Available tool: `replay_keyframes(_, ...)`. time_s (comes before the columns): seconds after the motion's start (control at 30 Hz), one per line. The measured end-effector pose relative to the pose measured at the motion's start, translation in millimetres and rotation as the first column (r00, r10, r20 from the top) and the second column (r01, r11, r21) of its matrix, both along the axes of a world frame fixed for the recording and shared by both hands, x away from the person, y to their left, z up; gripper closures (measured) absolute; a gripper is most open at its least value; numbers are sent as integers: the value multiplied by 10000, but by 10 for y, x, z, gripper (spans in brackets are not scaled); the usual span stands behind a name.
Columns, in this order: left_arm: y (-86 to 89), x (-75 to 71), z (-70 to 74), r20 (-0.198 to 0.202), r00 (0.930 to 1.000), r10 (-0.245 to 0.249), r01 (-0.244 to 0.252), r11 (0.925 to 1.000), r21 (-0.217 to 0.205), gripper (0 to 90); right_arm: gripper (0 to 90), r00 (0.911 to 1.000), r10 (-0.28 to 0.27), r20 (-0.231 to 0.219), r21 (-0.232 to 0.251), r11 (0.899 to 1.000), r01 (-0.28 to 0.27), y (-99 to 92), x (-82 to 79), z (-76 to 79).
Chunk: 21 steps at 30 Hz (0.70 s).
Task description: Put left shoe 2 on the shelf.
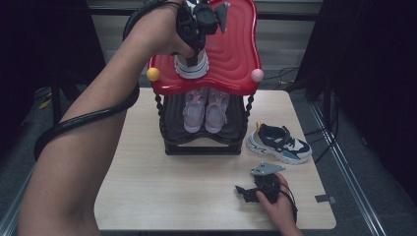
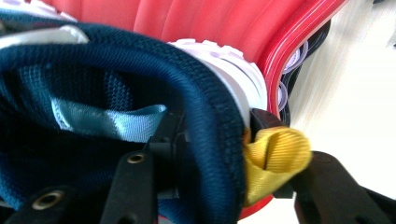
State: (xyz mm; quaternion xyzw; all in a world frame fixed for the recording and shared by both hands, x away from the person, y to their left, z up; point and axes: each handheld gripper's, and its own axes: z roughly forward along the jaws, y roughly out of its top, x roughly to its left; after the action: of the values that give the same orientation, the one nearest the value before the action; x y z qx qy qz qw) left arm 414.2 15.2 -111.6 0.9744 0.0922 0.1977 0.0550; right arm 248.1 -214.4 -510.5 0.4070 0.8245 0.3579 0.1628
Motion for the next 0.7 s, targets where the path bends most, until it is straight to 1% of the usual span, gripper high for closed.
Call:
replay_keyframes(0.03, 6, 2, -5, -103, 9999, 90, -91, 10000, -35, 539, 131, 10000, 2, 1, -1, 10000, -2, 0, 1, 0)
replay_keyframes(0.07, 15, 9, -11, -179, 9997, 192, -195, 9997, -164, 527, 132, 10000, -1, 0, 1, 10000, 1, 0, 0, 0)
replay_keyframes(0.13, 27, 20, -12, -321, 9989, 347, -354, 9991, -223, 506, 132, 10000, 0, -1, -1, 10000, 0, 0, 0, 0)
replay_keyframes(0.17, 34, 28, -19, -389, 9981, 468, -482, 9982, -359, 490, 132, 10000, -1, 0, 0, 10000, 1, 0, 0, 0)
replay_keyframes(0.2, 39, 34, -18, -465, 9971, 597, -616, 9973, -408, 474, 132, 10000, -1, -1, 0, 10000, 1, 0, 0, 0)
replay_keyframes(0.33, 51, 30, -20, -446, 9969, 646, -670, 9962, -564, 443, 132, 10000, 0, 2, -1, 10000, 0, 0, 0, 0)
replay_keyframes(0.4, 57, 25, -13, -518, 9959, 743, -771, 9955, -544, 434, 131, 10000, 1, 0, -1, 10000, -1, 0, 0, 0)
replay_keyframes(0.5, 59, 22, -5, -584, 9957, 722, -758, 9952, -619, 392, 132, 10000, 1, 1, -1, 10000, -1, 0, 0, 0)
replay_keyframes(0.7, 60, 7, 2, -783, 9932, 862, -923, 9927, -781, 334, 132, 10000, 0, 1, -2, 10000, 0, 0, 0, 0)
